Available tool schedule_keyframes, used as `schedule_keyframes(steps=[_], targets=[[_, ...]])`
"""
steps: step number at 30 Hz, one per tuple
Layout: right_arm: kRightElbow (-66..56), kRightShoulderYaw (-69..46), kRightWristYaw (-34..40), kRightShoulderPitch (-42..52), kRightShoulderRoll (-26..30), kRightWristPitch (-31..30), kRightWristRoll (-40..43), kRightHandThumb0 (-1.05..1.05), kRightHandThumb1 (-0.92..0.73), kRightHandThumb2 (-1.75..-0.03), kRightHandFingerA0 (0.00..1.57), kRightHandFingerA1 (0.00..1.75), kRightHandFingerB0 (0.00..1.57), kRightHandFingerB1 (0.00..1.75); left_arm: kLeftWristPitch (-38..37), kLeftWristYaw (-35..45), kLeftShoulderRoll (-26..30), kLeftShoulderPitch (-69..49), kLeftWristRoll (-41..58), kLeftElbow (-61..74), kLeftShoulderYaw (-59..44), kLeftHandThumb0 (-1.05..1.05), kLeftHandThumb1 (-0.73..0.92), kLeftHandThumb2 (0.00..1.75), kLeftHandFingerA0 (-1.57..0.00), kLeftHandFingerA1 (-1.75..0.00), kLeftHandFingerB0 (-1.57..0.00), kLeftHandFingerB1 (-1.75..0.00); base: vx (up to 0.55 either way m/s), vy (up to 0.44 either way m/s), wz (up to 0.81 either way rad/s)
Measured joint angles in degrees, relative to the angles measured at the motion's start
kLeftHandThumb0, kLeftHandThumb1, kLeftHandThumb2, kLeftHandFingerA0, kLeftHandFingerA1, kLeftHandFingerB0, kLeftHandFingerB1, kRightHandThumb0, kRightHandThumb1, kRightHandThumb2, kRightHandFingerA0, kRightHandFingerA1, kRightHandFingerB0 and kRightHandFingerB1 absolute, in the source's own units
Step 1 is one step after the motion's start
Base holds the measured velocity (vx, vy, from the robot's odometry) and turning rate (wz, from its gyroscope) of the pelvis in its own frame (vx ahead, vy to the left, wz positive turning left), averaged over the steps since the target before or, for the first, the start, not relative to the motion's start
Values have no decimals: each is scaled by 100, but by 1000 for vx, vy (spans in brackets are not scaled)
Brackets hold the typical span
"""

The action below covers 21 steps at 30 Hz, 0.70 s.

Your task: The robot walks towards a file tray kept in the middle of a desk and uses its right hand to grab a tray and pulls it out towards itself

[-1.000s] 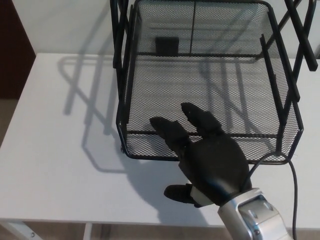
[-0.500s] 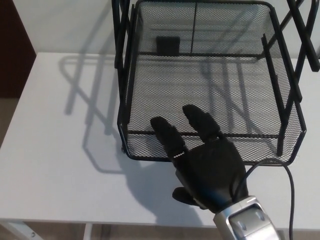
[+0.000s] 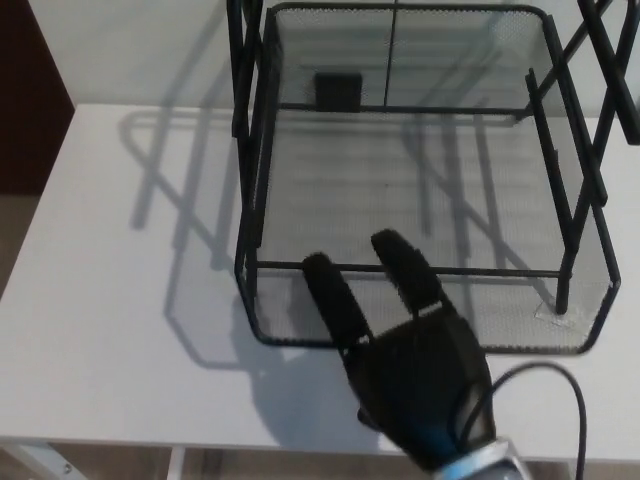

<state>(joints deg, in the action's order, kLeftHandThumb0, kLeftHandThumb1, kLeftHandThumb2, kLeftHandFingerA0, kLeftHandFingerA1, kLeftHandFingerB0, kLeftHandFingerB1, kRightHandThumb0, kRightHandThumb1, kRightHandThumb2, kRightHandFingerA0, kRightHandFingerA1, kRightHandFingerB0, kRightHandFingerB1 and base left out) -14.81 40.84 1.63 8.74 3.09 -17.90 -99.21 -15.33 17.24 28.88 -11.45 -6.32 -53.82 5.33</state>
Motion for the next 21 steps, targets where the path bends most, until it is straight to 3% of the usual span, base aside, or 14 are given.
schedule_keyframes(steps=[5,20,21], targets=[[-238,124,0,301,187,-126,-246,-71,-43,-56,0,36,14,34,-33,18,69,-8,-31,118,32,-36,57,57,-65,-46,-51,-52,0,0,0],[-532,112,392,756,686,-287,-265,-73,-50,-56,4,39,18,34,-59,53,68,8,-31,110,57,-36,58,57,-66,-46,-54,-52,0,0,0],[-586,122,422,824,747,-286,-270,-72,-41,-79,4,39,10,43,-59,53,68,7,-31,112,57,-36,58,57,-67,-47,-54,-52,0,0,0]])
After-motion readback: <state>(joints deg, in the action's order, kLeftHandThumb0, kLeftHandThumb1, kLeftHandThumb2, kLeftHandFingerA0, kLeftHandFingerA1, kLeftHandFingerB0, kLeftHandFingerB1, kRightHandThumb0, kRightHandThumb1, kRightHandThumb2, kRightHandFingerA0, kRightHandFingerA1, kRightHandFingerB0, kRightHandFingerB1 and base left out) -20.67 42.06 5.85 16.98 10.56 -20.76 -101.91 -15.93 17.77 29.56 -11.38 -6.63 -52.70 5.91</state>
